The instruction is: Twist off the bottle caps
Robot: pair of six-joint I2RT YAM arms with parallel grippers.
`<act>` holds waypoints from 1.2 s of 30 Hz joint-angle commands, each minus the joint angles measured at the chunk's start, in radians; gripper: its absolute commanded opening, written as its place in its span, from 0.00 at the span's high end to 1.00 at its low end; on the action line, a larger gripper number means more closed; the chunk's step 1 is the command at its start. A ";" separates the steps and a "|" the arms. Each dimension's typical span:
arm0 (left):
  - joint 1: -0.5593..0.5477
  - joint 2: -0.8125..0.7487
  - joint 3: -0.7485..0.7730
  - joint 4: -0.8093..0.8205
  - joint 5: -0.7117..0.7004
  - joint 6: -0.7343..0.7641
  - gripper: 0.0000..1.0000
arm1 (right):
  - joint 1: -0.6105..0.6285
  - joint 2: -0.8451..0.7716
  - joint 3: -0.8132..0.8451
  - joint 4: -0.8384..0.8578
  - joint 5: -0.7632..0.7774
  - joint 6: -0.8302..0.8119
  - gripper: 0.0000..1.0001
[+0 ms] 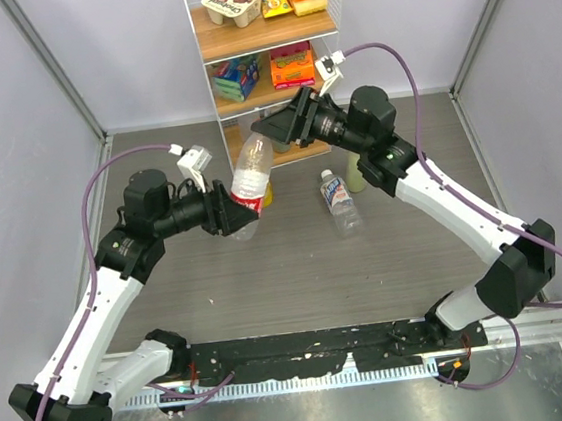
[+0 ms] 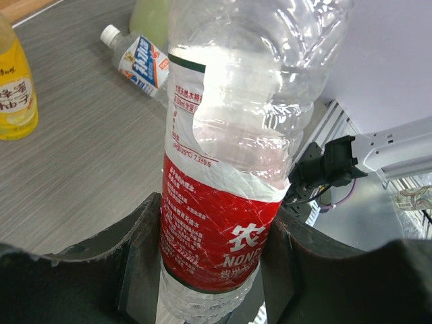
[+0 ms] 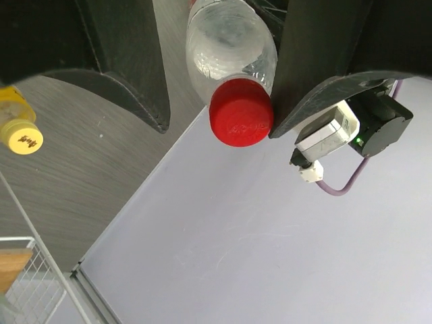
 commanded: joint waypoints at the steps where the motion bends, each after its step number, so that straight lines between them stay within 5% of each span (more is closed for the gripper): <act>1: -0.008 0.000 0.003 0.023 0.031 0.024 0.66 | 0.009 0.023 0.063 0.032 -0.026 0.020 0.39; 5: -0.009 0.003 0.000 0.022 0.029 0.030 0.66 | 0.012 0.029 0.065 0.027 -0.024 0.016 0.56; 7: -0.009 0.005 -0.003 0.020 0.016 0.035 0.66 | 0.011 0.032 0.065 0.027 -0.035 0.016 0.76; 8: -0.009 0.006 -0.005 0.018 0.006 0.036 0.65 | 0.014 0.035 0.065 0.027 -0.044 0.016 0.95; 9: -0.009 0.006 -0.005 0.017 -0.004 0.039 0.65 | 0.014 0.035 0.065 0.021 -0.047 0.013 0.98; 11: -0.009 0.006 -0.006 0.011 -0.017 0.044 0.61 | 0.015 0.028 0.057 0.007 -0.043 0.000 0.98; 15: -0.009 0.009 0.003 0.009 -0.035 0.044 0.23 | 0.017 -0.010 0.011 -0.013 0.003 -0.020 0.98; 18: -0.009 0.015 0.018 0.021 -0.055 0.044 0.08 | 0.017 -0.047 -0.036 -0.023 0.049 -0.020 0.98; 22: -0.009 0.052 0.092 -0.029 -0.095 0.107 0.01 | 0.015 -0.104 -0.085 -0.040 0.123 -0.009 0.98; 36: -0.124 0.360 0.603 -0.227 -0.288 0.277 0.01 | 0.015 -0.212 -0.075 -0.236 0.345 -0.064 0.98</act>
